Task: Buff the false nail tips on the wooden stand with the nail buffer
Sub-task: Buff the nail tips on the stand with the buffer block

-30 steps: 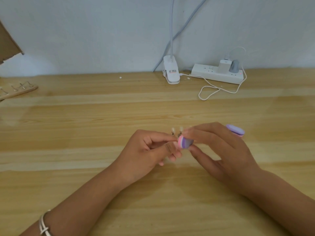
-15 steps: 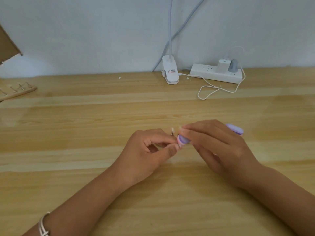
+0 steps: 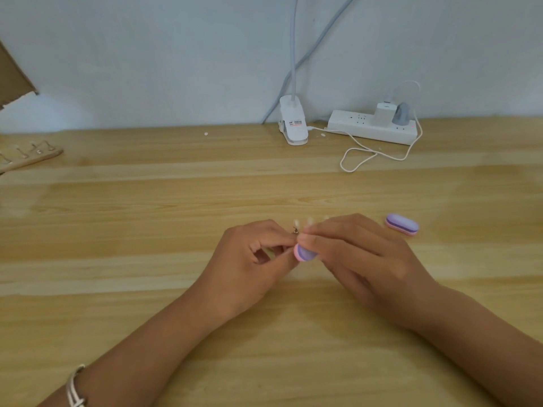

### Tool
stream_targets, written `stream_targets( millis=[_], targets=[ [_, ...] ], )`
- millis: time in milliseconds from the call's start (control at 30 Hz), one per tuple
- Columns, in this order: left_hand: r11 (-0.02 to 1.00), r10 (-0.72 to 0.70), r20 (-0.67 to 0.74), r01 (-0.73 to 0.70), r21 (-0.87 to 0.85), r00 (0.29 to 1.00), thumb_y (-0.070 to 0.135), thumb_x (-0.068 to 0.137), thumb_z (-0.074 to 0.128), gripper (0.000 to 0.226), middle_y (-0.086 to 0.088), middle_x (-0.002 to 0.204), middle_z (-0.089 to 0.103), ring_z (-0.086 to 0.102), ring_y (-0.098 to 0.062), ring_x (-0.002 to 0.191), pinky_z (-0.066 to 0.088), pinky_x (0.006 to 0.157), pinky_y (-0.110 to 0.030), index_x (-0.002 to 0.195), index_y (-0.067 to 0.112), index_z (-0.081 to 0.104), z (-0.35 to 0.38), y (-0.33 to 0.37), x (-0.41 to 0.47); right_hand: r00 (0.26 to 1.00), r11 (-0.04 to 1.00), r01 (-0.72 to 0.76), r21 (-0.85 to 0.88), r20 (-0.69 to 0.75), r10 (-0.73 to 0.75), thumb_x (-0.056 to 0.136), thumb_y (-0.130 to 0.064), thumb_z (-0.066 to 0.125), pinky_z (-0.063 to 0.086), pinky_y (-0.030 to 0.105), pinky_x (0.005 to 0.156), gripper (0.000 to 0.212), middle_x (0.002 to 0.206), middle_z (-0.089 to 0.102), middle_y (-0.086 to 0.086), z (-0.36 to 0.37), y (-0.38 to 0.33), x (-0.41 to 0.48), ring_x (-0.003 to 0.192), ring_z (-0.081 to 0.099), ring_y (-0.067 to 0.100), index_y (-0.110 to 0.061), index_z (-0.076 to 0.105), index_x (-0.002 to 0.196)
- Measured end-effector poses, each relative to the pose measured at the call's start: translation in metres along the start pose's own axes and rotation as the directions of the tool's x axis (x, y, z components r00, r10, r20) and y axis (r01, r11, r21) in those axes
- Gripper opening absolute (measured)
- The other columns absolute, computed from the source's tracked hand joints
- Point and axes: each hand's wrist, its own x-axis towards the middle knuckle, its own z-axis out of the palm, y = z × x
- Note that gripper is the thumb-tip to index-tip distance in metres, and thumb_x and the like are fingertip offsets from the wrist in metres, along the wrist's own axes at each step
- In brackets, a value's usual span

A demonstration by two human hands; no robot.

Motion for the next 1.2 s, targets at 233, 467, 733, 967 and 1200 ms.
stream_targets(
  millis=[233, 467, 733, 967, 1200],
  targets=[
    [0.997, 0.003, -0.018, -0.002, 0.083, 1.000, 0.011, 0.084, 0.074, 0.014, 0.008, 0.078, 0.068, 0.063, -0.007, 0.073, 0.048, 0.061, -0.020, 0.091, 0.022, 0.079, 0.001, -0.001, 0.000, 0.999, 0.998, -0.035, -0.043, -0.012, 0.034, 0.092, 0.008, 0.060, 0.040, 0.015, 0.096, 0.022, 0.110, 0.072, 0.010, -0.007, 0.008, 0.000, 0.097, 0.066, 0.024, 0.001, 0.074, 0.107],
    [0.999, 0.018, -0.025, -0.017, 0.038, 1.000, 0.021, 0.081, 0.074, 0.011, 0.006, 0.078, 0.068, 0.063, -0.006, 0.071, 0.046, 0.059, -0.017, 0.090, 0.025, 0.078, 0.000, 0.001, 0.000, 1.000, 1.000, 0.024, -0.018, -0.001, -0.025, 0.094, 0.005, 0.059, 0.041, 0.018, 0.099, 0.022, 0.111, 0.072, 0.011, -0.001, 0.003, 0.000, 0.101, 0.065, 0.022, 0.000, 0.074, 0.109],
    [1.000, -0.006, -0.022, 0.006, -0.019, 1.000, 0.016, 0.080, 0.073, 0.012, 0.002, 0.079, 0.070, 0.062, -0.005, 0.072, 0.045, 0.059, -0.017, 0.089, 0.021, 0.078, -0.001, 0.002, 0.000, 0.999, 0.999, 0.043, 0.021, -0.021, -0.043, 0.088, 0.010, 0.065, 0.049, 0.026, 0.094, 0.024, 0.111, 0.071, 0.012, 0.001, -0.001, 0.000, 0.101, 0.067, 0.025, 0.002, 0.074, 0.109],
    [0.973, -0.030, 0.014, 0.033, -0.229, 0.999, 0.017, 0.081, 0.069, 0.015, 0.001, 0.079, 0.071, 0.063, -0.006, 0.071, 0.051, 0.057, -0.023, 0.090, 0.008, 0.077, 0.000, 0.005, 0.000, 0.989, 0.994, -0.109, 0.016, -0.100, 0.110, 0.089, 0.005, 0.066, 0.055, 0.039, 0.084, 0.028, 0.113, 0.070, 0.006, -0.012, 0.015, -0.006, 0.102, 0.067, 0.021, -0.005, 0.070, 0.115],
    [0.969, -0.061, 0.064, 0.075, -0.234, 0.996, 0.019, 0.085, 0.071, 0.012, -0.005, 0.077, 0.070, 0.061, -0.010, 0.067, 0.049, 0.050, -0.032, 0.093, 0.014, 0.077, 0.000, 0.005, -0.001, 0.998, 0.999, -0.019, 0.046, -0.063, 0.022, 0.089, 0.008, 0.064, 0.050, 0.028, 0.094, 0.028, 0.114, 0.070, 0.011, -0.005, 0.005, -0.003, 0.105, 0.067, 0.024, 0.002, 0.069, 0.116]
  ],
)
